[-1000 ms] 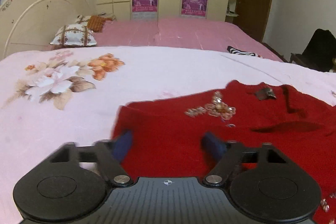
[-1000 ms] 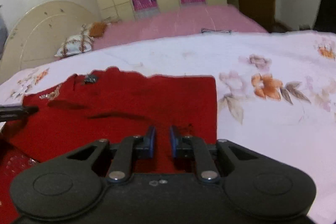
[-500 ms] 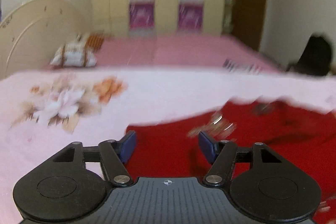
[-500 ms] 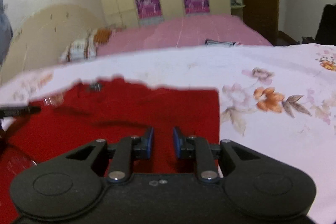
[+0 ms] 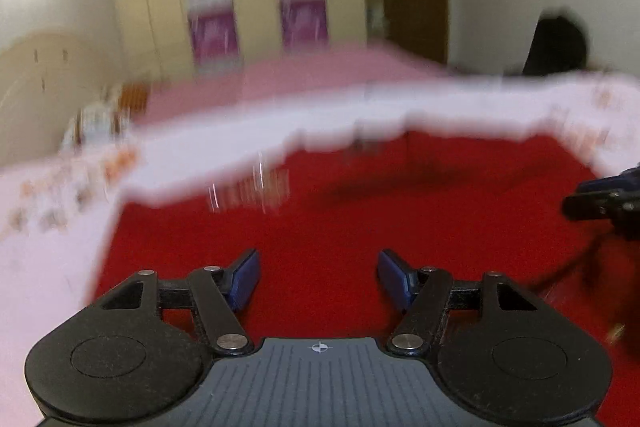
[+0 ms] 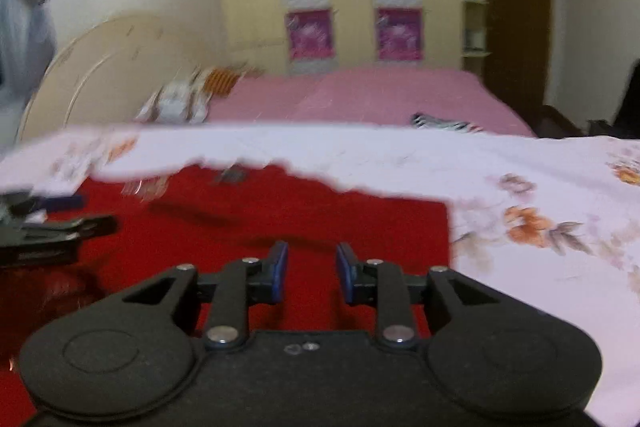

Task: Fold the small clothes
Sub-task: 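Press and straighten the folded sweater strip with both open tools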

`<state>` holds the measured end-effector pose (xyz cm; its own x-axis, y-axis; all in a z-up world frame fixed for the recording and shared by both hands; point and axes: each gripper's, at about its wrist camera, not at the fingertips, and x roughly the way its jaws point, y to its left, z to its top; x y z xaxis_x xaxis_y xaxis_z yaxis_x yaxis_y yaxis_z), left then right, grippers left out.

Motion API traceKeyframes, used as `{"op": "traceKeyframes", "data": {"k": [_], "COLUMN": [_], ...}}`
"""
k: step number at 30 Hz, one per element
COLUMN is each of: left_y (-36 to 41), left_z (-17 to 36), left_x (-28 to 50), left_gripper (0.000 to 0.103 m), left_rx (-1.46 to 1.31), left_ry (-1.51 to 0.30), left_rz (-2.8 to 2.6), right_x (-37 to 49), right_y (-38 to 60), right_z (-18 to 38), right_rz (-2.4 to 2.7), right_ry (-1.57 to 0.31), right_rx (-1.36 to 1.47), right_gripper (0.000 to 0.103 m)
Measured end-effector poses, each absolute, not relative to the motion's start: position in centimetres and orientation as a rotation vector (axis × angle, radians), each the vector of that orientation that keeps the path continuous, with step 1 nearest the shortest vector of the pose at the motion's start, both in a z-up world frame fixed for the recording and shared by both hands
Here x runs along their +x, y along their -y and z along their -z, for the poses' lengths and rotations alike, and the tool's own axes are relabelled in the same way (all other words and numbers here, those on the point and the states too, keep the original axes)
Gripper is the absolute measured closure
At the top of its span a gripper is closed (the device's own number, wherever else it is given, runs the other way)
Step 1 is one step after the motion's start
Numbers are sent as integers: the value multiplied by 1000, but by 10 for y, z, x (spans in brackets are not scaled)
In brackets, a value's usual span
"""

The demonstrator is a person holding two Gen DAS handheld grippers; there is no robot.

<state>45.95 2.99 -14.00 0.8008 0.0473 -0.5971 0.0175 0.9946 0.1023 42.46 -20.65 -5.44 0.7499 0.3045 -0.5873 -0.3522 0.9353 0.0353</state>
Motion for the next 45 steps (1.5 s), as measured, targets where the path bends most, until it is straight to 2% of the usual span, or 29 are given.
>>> {"op": "traceKeyframes", "data": {"k": [2,5,7,9,11,14,22,32,33,34,36,45], "left_y": [-34,-45,-48,-53,-54,-54,-85,-124,-126,-129,-132,-145], "left_z": [129,116,131,136,126,116,115,123,124,124,124,139], "left_x": [457,443,447,445,443,424,332,210,201,194,179,141], "left_gripper": [34,34,33,28,28,28,28,28,29,37,45,47], "left_rx": [76,69,92,81,79,81,48,-85,-108,-128,-175,-508], "left_ry": [-658,-604,-690,-670,-686,-661,-689,-784,-789,-791,-793,-804], "left_rz": [-36,-47,-63,-60,-74,-73,-114,-85,-74,-63,-43,117], "right_x": [430,420,411,419,422,419,358,250,240,230,210,151], "right_y": [201,210,216,215,217,223,259,303,306,308,311,319], "right_z": [75,59,50,64,73,56,40,45,46,48,50,68], "right_rz": [-336,-303,-317,-310,-311,-285,-299,-259,-263,-261,-256,-251], "right_ry": [-697,-676,-634,-720,-723,-735,-750,-809,-816,-819,-829,-888], "right_rx": [-143,-99,-78,-113,-99,-30,100,272,293,307,329,459], "right_gripper": [77,75,75,74,73,71,71,65,65,64,64,65]}}
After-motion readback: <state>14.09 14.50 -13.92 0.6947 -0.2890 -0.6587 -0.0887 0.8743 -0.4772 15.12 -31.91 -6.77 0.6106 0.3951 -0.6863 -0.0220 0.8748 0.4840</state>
